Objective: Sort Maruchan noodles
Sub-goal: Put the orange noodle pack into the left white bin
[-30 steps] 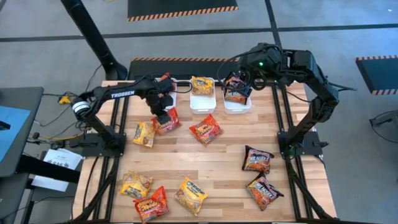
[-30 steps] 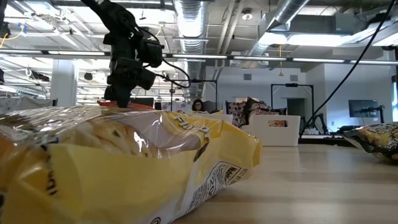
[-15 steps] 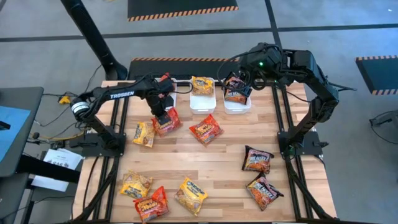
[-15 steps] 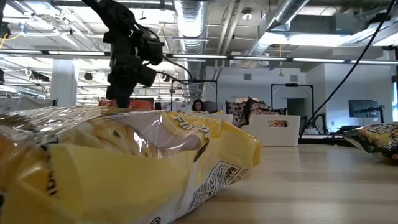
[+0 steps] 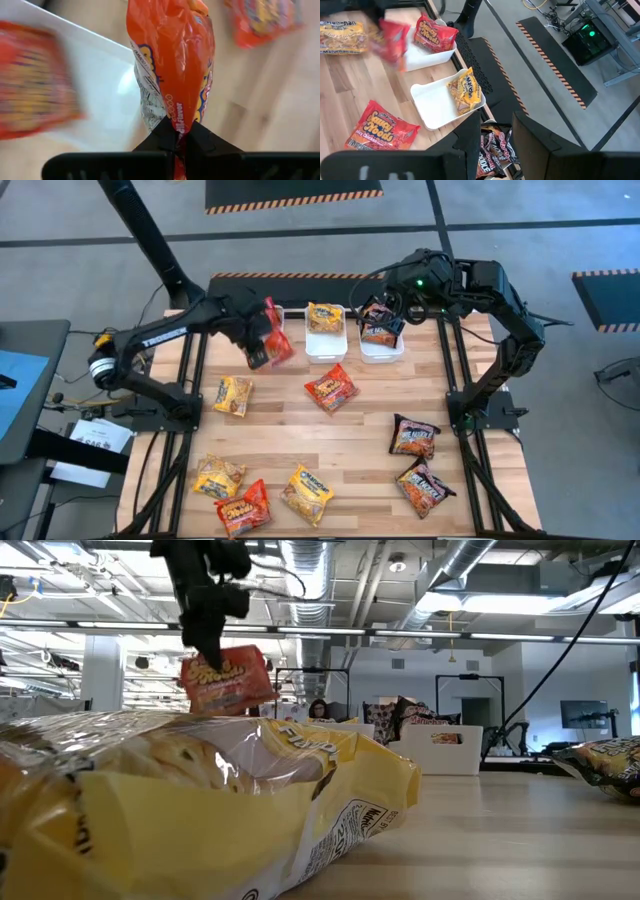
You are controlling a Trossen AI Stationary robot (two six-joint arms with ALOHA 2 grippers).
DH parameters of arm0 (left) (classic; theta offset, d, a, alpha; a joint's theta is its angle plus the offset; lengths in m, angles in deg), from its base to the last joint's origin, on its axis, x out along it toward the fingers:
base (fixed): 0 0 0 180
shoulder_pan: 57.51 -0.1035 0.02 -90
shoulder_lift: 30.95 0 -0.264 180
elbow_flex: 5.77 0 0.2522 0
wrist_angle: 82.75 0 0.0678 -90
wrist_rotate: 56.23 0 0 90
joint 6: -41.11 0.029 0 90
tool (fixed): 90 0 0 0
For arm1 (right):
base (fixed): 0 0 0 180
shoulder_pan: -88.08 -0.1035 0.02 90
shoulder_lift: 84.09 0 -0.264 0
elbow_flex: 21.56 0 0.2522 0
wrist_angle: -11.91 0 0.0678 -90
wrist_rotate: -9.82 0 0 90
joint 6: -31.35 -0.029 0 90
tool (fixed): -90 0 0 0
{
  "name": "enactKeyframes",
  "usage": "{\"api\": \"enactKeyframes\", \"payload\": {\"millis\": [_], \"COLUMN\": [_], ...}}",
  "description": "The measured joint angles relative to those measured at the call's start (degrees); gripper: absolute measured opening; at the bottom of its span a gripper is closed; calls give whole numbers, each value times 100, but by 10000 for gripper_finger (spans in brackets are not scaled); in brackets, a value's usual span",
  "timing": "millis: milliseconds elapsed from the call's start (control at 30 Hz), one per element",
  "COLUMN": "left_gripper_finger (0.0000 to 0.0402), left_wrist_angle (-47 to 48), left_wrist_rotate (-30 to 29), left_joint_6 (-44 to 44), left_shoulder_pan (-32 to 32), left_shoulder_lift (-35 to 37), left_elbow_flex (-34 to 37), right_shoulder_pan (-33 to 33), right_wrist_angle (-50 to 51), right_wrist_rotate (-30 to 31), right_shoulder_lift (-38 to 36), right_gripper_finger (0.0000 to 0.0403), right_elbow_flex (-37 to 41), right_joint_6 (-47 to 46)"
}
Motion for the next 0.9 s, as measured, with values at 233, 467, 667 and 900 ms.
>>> {"api": "enactKeyframes", "payload": {"millis": [233, 467, 667, 900], "left_gripper_finger": [0, 0, 0, 0], "left_wrist_angle": [-331, -449, -526, -534], "left_wrist_rotate": [-1665, -1832, -1469, -1672], "left_joint_6": [1171, 2136, 2118, 2220], "left_shoulder_pan": [-526, -1091, -1197, -1195], "left_shoulder_lift": [86, -392, -853, -1295], "left_elbow_flex": [-257, -258, -256, -256], "right_shoulder_pan": [-2, -2, -2, -2], "right_wrist_angle": [0, 0, 0, -1], "right_wrist_rotate": [0, 0, 0, -2], "right_shoulder_lift": [0, 2, 2, 2], "right_gripper_finger": [137, 137, 137, 137], "right_elbow_flex": [0, 0, 0, 0], "right_joint_6": [-3, -15, -22, -149]}}
